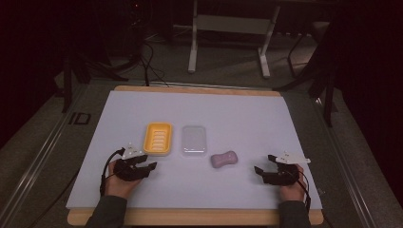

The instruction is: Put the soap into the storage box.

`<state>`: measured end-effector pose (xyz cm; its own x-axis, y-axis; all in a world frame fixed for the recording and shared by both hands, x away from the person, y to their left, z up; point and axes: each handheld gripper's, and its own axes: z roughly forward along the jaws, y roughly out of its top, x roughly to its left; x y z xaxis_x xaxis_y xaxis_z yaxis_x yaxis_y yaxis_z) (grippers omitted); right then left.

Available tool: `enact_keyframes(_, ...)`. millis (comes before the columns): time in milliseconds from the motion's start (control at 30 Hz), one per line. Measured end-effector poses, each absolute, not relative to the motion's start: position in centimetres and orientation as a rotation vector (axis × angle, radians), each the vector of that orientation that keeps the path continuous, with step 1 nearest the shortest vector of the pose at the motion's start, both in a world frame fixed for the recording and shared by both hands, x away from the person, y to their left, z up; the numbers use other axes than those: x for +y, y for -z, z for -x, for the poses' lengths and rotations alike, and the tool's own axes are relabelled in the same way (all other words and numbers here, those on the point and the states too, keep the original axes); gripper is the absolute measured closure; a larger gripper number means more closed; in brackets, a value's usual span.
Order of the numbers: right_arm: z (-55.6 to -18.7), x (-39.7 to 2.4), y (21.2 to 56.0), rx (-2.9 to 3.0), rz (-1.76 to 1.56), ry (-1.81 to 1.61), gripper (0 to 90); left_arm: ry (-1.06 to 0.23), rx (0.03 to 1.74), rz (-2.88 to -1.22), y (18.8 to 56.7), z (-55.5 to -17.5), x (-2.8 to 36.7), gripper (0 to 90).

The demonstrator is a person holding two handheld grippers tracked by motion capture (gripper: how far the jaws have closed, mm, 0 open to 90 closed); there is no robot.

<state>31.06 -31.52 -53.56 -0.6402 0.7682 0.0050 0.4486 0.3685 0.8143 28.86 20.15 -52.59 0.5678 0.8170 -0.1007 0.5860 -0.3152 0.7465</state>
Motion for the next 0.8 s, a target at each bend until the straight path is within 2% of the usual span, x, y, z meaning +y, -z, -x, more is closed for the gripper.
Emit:
enact_keyframes(433, -31.0, -31.3, 53.6, 2.266, -1.043, -1.147, 19.8, -0.334, 1.015, -2.092, 51.1, -30.2, 18.7, 48.9)
enact_keyframes(800, -31.0, -31.2, 53.6, 2.268, -1.039, -1.134, 19.7, -0.273, 0.855, -2.229, 49.5, -32.5, 14.7, 48.6)
